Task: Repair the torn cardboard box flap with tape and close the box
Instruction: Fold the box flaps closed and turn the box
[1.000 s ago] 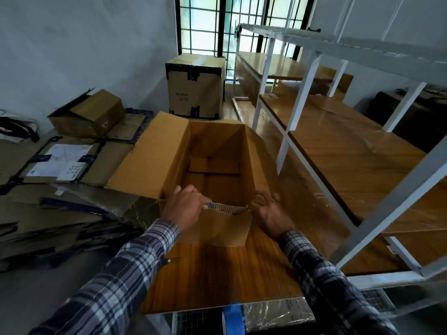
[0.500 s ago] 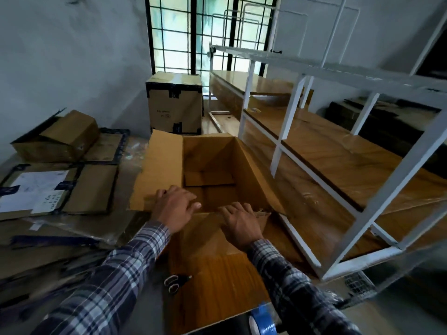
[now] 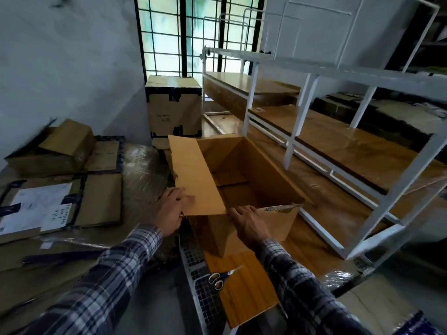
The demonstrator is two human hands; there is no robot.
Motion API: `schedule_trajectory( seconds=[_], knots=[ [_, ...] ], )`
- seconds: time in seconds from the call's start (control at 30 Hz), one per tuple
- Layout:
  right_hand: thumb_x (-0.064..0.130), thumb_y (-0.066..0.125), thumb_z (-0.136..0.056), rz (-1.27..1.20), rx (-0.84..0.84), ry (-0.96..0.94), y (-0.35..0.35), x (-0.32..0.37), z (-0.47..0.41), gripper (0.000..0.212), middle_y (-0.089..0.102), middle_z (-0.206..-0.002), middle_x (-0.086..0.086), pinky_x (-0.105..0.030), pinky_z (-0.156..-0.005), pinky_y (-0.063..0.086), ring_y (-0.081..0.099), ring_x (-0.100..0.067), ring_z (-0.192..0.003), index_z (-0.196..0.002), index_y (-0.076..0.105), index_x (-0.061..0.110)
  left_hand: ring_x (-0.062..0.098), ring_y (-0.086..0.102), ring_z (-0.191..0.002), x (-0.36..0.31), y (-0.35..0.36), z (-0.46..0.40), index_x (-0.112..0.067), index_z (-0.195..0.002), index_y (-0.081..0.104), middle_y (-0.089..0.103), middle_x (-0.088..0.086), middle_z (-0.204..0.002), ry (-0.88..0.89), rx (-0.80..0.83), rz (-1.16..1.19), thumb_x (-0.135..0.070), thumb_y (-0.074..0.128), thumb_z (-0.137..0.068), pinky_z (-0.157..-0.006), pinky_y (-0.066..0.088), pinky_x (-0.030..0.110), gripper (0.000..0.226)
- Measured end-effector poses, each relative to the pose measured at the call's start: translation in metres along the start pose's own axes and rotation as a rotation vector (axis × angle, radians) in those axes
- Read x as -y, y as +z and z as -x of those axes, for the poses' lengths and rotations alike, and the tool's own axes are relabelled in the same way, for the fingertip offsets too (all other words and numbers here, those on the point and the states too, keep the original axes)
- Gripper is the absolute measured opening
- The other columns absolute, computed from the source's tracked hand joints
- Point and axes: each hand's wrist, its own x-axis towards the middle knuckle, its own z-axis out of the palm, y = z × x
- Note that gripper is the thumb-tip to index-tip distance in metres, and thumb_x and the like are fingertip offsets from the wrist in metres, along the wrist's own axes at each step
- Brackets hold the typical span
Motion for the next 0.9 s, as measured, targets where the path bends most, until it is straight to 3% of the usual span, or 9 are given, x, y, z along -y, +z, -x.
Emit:
schedule_trajectory(
  seconds=[0.07, 0.13, 0.2, 0.27, 0.37, 0.47, 0.57, 0.7, 0.9],
  knots=[
    [0.017, 0.050, -0.105, 0.014, 0.011, -0.037, -0.004, -0.019, 0.006, 0.022, 0.063, -0.110, -0.004, -0.036, -0.079, 0.046, 0.058, -0.028, -0.097, -0.126, 0.053, 0.022, 0.037, 0.054, -0.122, 0.014, 0.003, -0.005, -0.030, -0.128, 0.065, 0.062, 0.010, -0.133, 0.169, -0.112, -0.004, -0.010, 0.068, -0.088, -0.101, 0.046, 0.051, 0.045],
    [0.013, 0.054, -0.104, 0.037, 0.056, 0.000, -0.006, -0.051, 0.009, 0.025, 0.064, -0.113, -0.006, -0.047, -0.095, 0.051, 0.060, -0.029, -0.099, -0.128, 0.056, 0.019, 0.025, 0.054, -0.119, 0.023, 0.002, -0.014, -0.036, -0.121, 0.068, 0.065, -0.003, -0.124, 0.292, -0.152, -0.064, -0.027, 0.061, -0.093, -0.093, 0.049, 0.053, 0.030],
    [0.015, 0.060, -0.100, 0.055, 0.162, 0.093, -0.009, -0.085, 0.005, 0.030, 0.063, -0.117, -0.001, -0.053, -0.106, 0.048, 0.060, -0.026, -0.103, -0.128, 0.057, 0.025, 0.020, 0.051, -0.125, 0.021, -0.002, -0.025, -0.037, -0.124, 0.068, 0.064, -0.007, -0.127, 0.359, -0.115, -0.114, -0.035, 0.063, -0.094, -0.100, 0.044, 0.049, 0.030],
    [0.022, 0.063, -0.098, 0.009, 0.298, 0.165, -0.029, -0.094, -0.005, 0.033, 0.061, -0.122, 0.003, -0.050, -0.099, 0.052, 0.059, -0.023, -0.109, -0.129, 0.058, 0.032, 0.019, 0.047, -0.133, 0.011, -0.008, -0.038, -0.037, -0.131, 0.064, 0.059, -0.009, -0.137, 0.418, -0.067, -0.140, -0.035, 0.066, -0.095, -0.107, 0.038, 0.046, 0.037],
    [0.004, 0.054, -0.103, -0.080, 0.592, 0.329, -0.064, -0.088, -0.033, 0.044, 0.058, -0.142, -0.001, -0.040, -0.104, 0.049, 0.056, -0.025, -0.129, -0.143, 0.059, 0.021, 0.018, 0.042, -0.138, -0.001, -0.010, -0.057, -0.034, -0.134, 0.063, 0.055, -0.008, -0.144, 0.500, -0.013, -0.104, -0.026, 0.061, -0.095, -0.114, 0.035, 0.045, 0.040],
    [0.008, 0.051, -0.107, -0.135, 0.738, 0.458, -0.084, -0.077, -0.060, 0.042, 0.054, -0.149, -0.001, -0.037, -0.102, 0.045, 0.051, -0.025, -0.136, -0.145, 0.061, 0.021, 0.013, 0.043, -0.137, -0.004, -0.009, -0.074, -0.037, -0.131, 0.062, 0.057, -0.012, -0.141, 0.616, 0.094, -0.106, -0.026, 0.056, -0.092, -0.116, 0.033, 0.042, 0.041],
    [0.010, 0.047, -0.107, -0.137, 0.694, 0.569, -0.074, -0.071, -0.078, 0.041, 0.059, -0.144, -0.008, -0.036, -0.093, 0.048, 0.059, -0.030, -0.129, -0.143, 0.063, 0.018, 0.003, 0.055, -0.117, -0.005, -0.016, -0.106, -0.035, -0.123, 0.068, 0.066, -0.016, -0.124, 0.622, 0.297, -0.004, -0.026, 0.054, -0.095, -0.109, 0.045, 0.036, 0.034],
    [0.032, 0.052, -0.104, -0.072, 0.453, 0.757, -0.031, -0.062, -0.074, 0.043, 0.056, -0.146, -0.013, -0.047, -0.108, 0.047, 0.056, -0.035, -0.130, -0.144, 0.054, 0.017, 0.002, 0.063, -0.099, -0.028, -0.015, -0.138, -0.036, -0.119, 0.071, 0.071, -0.015, -0.112, 0.563, 0.378, 0.151, -0.037, 0.048, -0.098, -0.092, 0.056, 0.033, 0.031],
    [0.044, 0.052, -0.105, -0.050, 0.191, 1.011, 0.002, -0.044, -0.057, 0.079, 0.008, -0.171, -0.026, -0.060, -0.129, 0.006, 0.001, -0.046, -0.159, -0.165, 0.015, 0.008, 0.006, 0.062, -0.088, -0.092, 0.034, -0.200, -0.036, -0.119, 0.071, 0.070, -0.010, -0.114, 0.575, 0.478, 0.129, -0.036, 0.046, -0.102, -0.082, 0.056, 0.033, 0.031]
  ],
)
